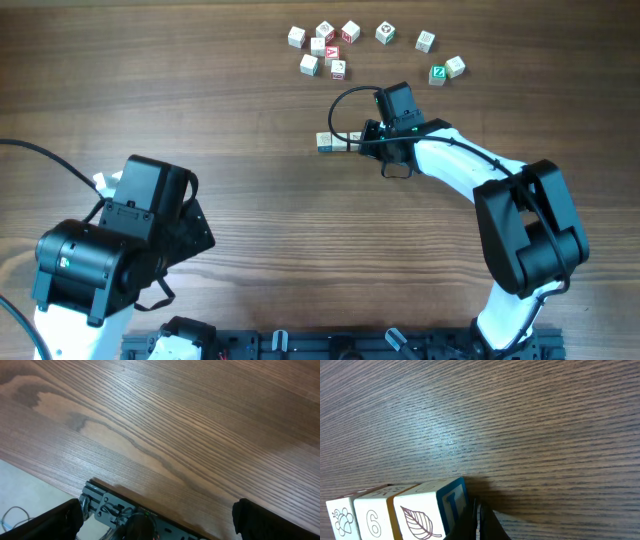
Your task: Form a horizontal line
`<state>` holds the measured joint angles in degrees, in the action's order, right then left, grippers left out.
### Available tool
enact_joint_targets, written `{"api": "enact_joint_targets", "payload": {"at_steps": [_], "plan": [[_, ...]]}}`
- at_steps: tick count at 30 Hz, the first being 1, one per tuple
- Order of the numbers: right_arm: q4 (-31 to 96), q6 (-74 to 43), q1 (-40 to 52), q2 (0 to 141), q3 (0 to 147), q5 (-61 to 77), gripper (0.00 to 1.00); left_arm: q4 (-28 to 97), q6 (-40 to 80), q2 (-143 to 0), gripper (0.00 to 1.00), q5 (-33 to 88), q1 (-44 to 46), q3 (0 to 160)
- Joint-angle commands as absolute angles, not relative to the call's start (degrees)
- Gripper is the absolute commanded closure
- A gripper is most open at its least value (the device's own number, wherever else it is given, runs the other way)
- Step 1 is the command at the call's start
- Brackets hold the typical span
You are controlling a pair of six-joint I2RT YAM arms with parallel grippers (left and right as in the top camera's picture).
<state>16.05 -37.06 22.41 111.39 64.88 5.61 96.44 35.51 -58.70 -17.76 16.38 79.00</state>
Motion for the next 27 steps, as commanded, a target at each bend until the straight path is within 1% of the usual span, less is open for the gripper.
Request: {"api": "enact_joint_targets", "payload": {"at_steps": [1,6,22,27], "plan": [[16.1,-37.7,22.7,110.2,64.5,6.6,0.95,96.5,36.5,-58.9,0.0,-18.7,16.1,78.8],[15.9,-38.0,22.7,110.2,64.5,7.6,0.95,96.5,36.5,-58.9,0.0,-18.7,16.1,78.8],[16.6,-48.0,22.7,110.2,64.5,7.6,0.96,96.5,36.5,-58.9,0.0,-18.7,16.1,78.8],[16.6,-49.5,22.7,110.2,64.5,7.6,0.96,96.5,36.5,-58.9,0.0,-18.7,16.1,78.8]]}}
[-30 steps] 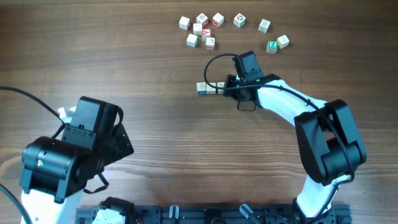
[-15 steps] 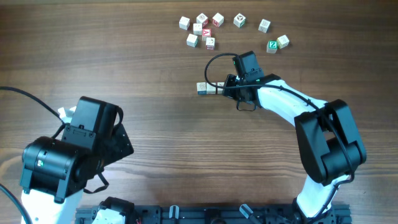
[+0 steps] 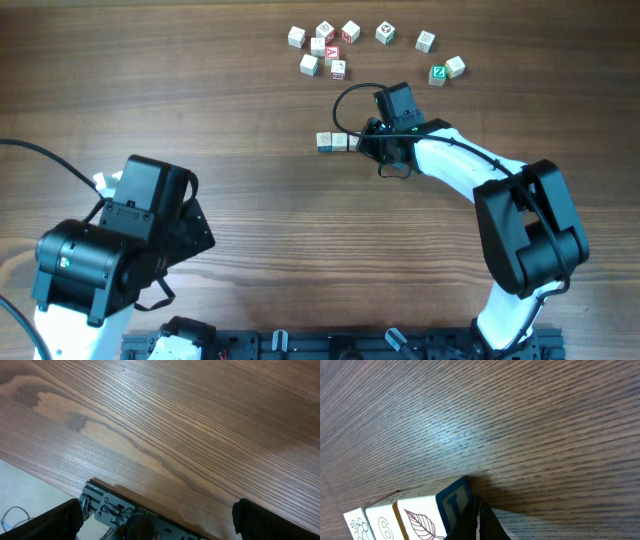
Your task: Form a horizontal line
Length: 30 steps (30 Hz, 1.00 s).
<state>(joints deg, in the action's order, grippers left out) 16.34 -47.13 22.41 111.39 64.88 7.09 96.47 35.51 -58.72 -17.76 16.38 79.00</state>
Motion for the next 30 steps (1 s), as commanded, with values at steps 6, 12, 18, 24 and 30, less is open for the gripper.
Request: {"api": "enact_joint_targets", "payload": {"at_steps": [6,12,18,24,30], "plan": [[16.4,-54.0,22.7,110.2,64.5,10.0,0.95,96.5,36.5,-58.9,0.0,-18.7,16.1,78.8],[17.3,-53.6,22.7,110.2,64.5,2.5,0.95,96.5,36.5,-58.9,0.0,-18.7,16.1,78.8],[11.9,-43.0,22.6,110.2,64.5,-0.2,0.95,96.5,36.5,-58.9,0.0,-18.7,16.1,78.8],[8.8,-37.3,22.7,110.2,64.5,7.3,0.95,96.5,36.5,-58.9,0.0,-18.7,16.1,78.8],[8.2,-36.0,22.6,110.2,64.5,7.4,0.95,96.5,36.5,-58.9,0.0,-18.7,16.1,78.8]]}}
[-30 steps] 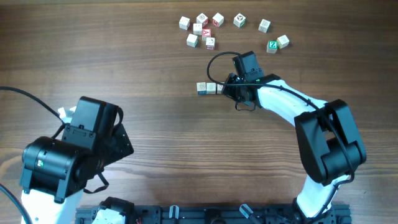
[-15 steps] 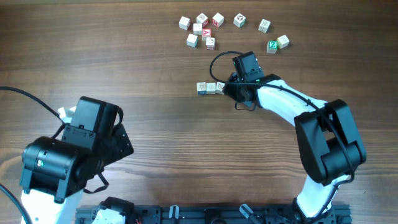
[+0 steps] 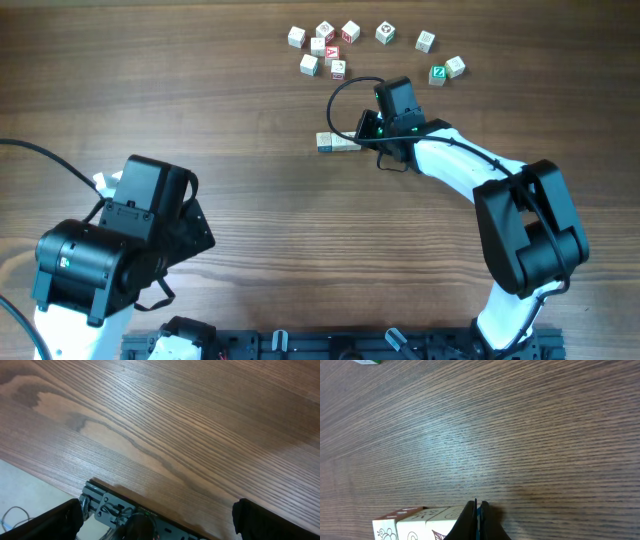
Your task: Form a horizontal line
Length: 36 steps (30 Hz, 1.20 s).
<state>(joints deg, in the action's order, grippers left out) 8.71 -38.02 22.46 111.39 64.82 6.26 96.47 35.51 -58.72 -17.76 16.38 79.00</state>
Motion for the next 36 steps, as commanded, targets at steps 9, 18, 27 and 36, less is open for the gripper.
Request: {"api": "enact_joint_targets", "payload": {"at_steps": [9,18,27,36], "plan": [[10.0,-38.1,22.6,110.2,64.5,1.9,0.95,96.5,36.5,-58.9,0.0,-18.7,16.1,78.8],[8.7,-41.5,22.7,110.2,64.5,-1.3,0.95,96.5,36.5,-58.9,0.0,-18.7,16.1,78.8],[13.8,-42.1,25.1,110.2,64.5,6.5,0.96,96.5,36.5,-58.9,0.0,-18.7,16.1,78.8],[15.7,-42.2,25.1,110.2,64.5,-1.4,0.95,96.5,36.5,-58.9,0.0,-18.7,16.1,78.8]]}}
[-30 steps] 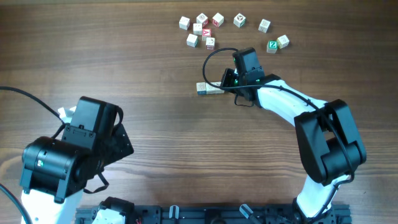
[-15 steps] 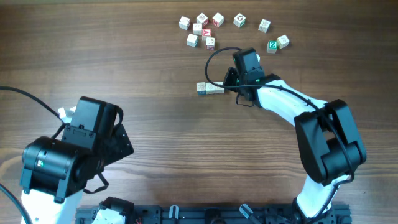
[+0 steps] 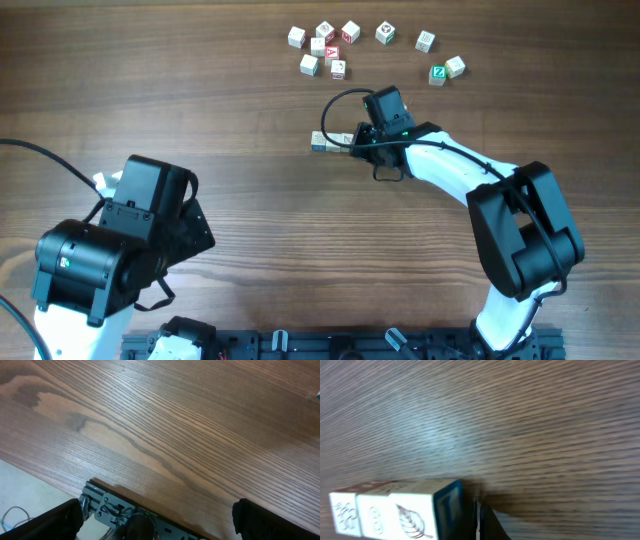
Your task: Form a horizontal line
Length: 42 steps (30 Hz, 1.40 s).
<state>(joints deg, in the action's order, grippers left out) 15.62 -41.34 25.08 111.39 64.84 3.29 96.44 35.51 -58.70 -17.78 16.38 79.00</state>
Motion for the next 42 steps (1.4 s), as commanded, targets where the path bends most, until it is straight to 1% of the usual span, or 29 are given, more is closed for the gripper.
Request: {"api": "enact_joint_targets", "payload": {"at_steps": [1,7,10,15,18,20,22,24,33,38,42], "plan": [[15.3,-42.1,25.1,110.2,64.5,-1.6,0.96,96.5,36.5,-58.9,0.0,-18.7,16.1,78.8],[16.1,-39.0,25.1,108.7,68.9,-2.7,0.95,96.5,36.5,-58.9,0.0,-18.7,16.1,78.8],[13.5,-39.0,25.1,107.2,69.6,-5.4,0.95,96.5,36.5,-58.9,0.0,-18.7,16.1,78.8],[4.7,-39.0,26.9,107.2,69.6,3.2,0.96,96.5,36.5,-58.9,0.0,-18.7,16.1,78.8],[1.2,-39.0,31.2,107.4,69.5,3.9,0.95,96.5,36.5,-58.9,0.0,-18.7,16.1,78.8],[0.8,-38.7,33.7,107.6,69.5,1.6,0.95,96.5,36.5,-58.9,0.0,-18.7,16.1,78.8],[-0.5,-35.7,36.2,108.4,69.5,-1.5,0.95,96.5,36.5,-58.9,0.0,-18.7,16.1,78.8],[-2.5,-34.5,37.8,109.3,69.5,-1.5,0.95,96.5,36.5,-58.9,0.0,-18.7,16.1,78.8],[-7.3,-34.7,37.6,110.5,69.5,-6.2,0.95,96.5,36.5,-58.9,0.0,-18.7,16.1,78.8],[-5.4,-34.5,38.0,111.0,69.5,-2.9,0.95,96.5,36.5,-58.9,0.0,-18.7,16.1,78.8],[-6.1,-35.9,38.7,113.9,69.5,2.7,0.95,96.5,36.5,-58.9,0.0,-18.7,16.1,78.8]]}}
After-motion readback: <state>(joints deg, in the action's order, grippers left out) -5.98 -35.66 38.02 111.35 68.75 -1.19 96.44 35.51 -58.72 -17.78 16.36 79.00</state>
